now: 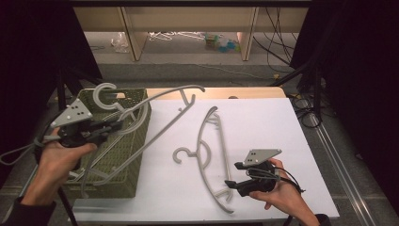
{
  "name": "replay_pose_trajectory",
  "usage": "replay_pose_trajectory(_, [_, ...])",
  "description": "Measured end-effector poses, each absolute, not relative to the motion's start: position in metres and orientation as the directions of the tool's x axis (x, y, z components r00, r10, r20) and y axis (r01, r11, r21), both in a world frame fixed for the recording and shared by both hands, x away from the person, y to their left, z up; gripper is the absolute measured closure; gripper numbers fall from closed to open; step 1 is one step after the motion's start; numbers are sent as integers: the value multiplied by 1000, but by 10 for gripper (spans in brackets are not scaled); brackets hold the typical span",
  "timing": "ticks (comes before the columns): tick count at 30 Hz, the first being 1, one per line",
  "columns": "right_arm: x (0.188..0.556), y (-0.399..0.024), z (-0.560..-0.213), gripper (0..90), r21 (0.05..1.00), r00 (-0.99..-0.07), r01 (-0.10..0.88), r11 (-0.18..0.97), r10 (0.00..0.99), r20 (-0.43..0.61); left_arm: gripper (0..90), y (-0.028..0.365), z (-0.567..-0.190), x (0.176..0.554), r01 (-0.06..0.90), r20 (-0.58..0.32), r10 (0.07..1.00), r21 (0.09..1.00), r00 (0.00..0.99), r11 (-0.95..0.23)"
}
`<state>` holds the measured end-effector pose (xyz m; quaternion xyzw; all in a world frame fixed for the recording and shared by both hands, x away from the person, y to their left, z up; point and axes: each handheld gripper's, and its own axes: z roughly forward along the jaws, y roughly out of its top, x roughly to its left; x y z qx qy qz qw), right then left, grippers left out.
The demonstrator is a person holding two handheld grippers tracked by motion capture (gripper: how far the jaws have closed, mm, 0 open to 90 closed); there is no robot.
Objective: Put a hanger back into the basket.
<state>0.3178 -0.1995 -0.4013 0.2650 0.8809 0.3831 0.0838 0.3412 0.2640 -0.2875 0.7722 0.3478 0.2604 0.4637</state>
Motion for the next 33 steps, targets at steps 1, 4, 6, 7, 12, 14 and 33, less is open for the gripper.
replay_pose_trajectory(1, [318, -200, -402, 325, 721, -846, 401, 565, 531, 55, 817, 270, -287, 345, 283, 92, 778, 900, 621, -331])
replay_pose_trajectory(4, [318, -200, -403, 325, 716, -841, 410, 566, 537, 57, 817, 288, -285, 352, 282, 121, 806, 898, 579, -337])
replay_pose_trajectory(6, [319, -200, -403, 325, 713, -842, 411, 567, 536, 59, 817, 300, -286, 358, 283, 138, 821, 896, 554, -341])
replay_pose_trajectory(7, [319, -200, -404, 325, 713, -843, 411, 568, 535, 60, 817, 305, -286, 360, 287, 151, 832, 893, 533, -346])
replay_pose_trajectory(12, [320, -200, -405, 325, 713, -842, 412, 567, 536, 61, 817, 327, -293, 373, 311, 170, 855, 882, 490, -354])
replay_pose_trajectory(14, [320, -200, -406, 325, 714, -842, 411, 566, 535, 61, 817, 334, -296, 379, 314, 183, 858, 878, 479, -362])
replay_pose_trajectory(33, [321, -200, -409, 325, 709, -838, 423, 564, 540, 71, 817, 377, -326, 399, 352, 282, 868, 829, 409, -435])
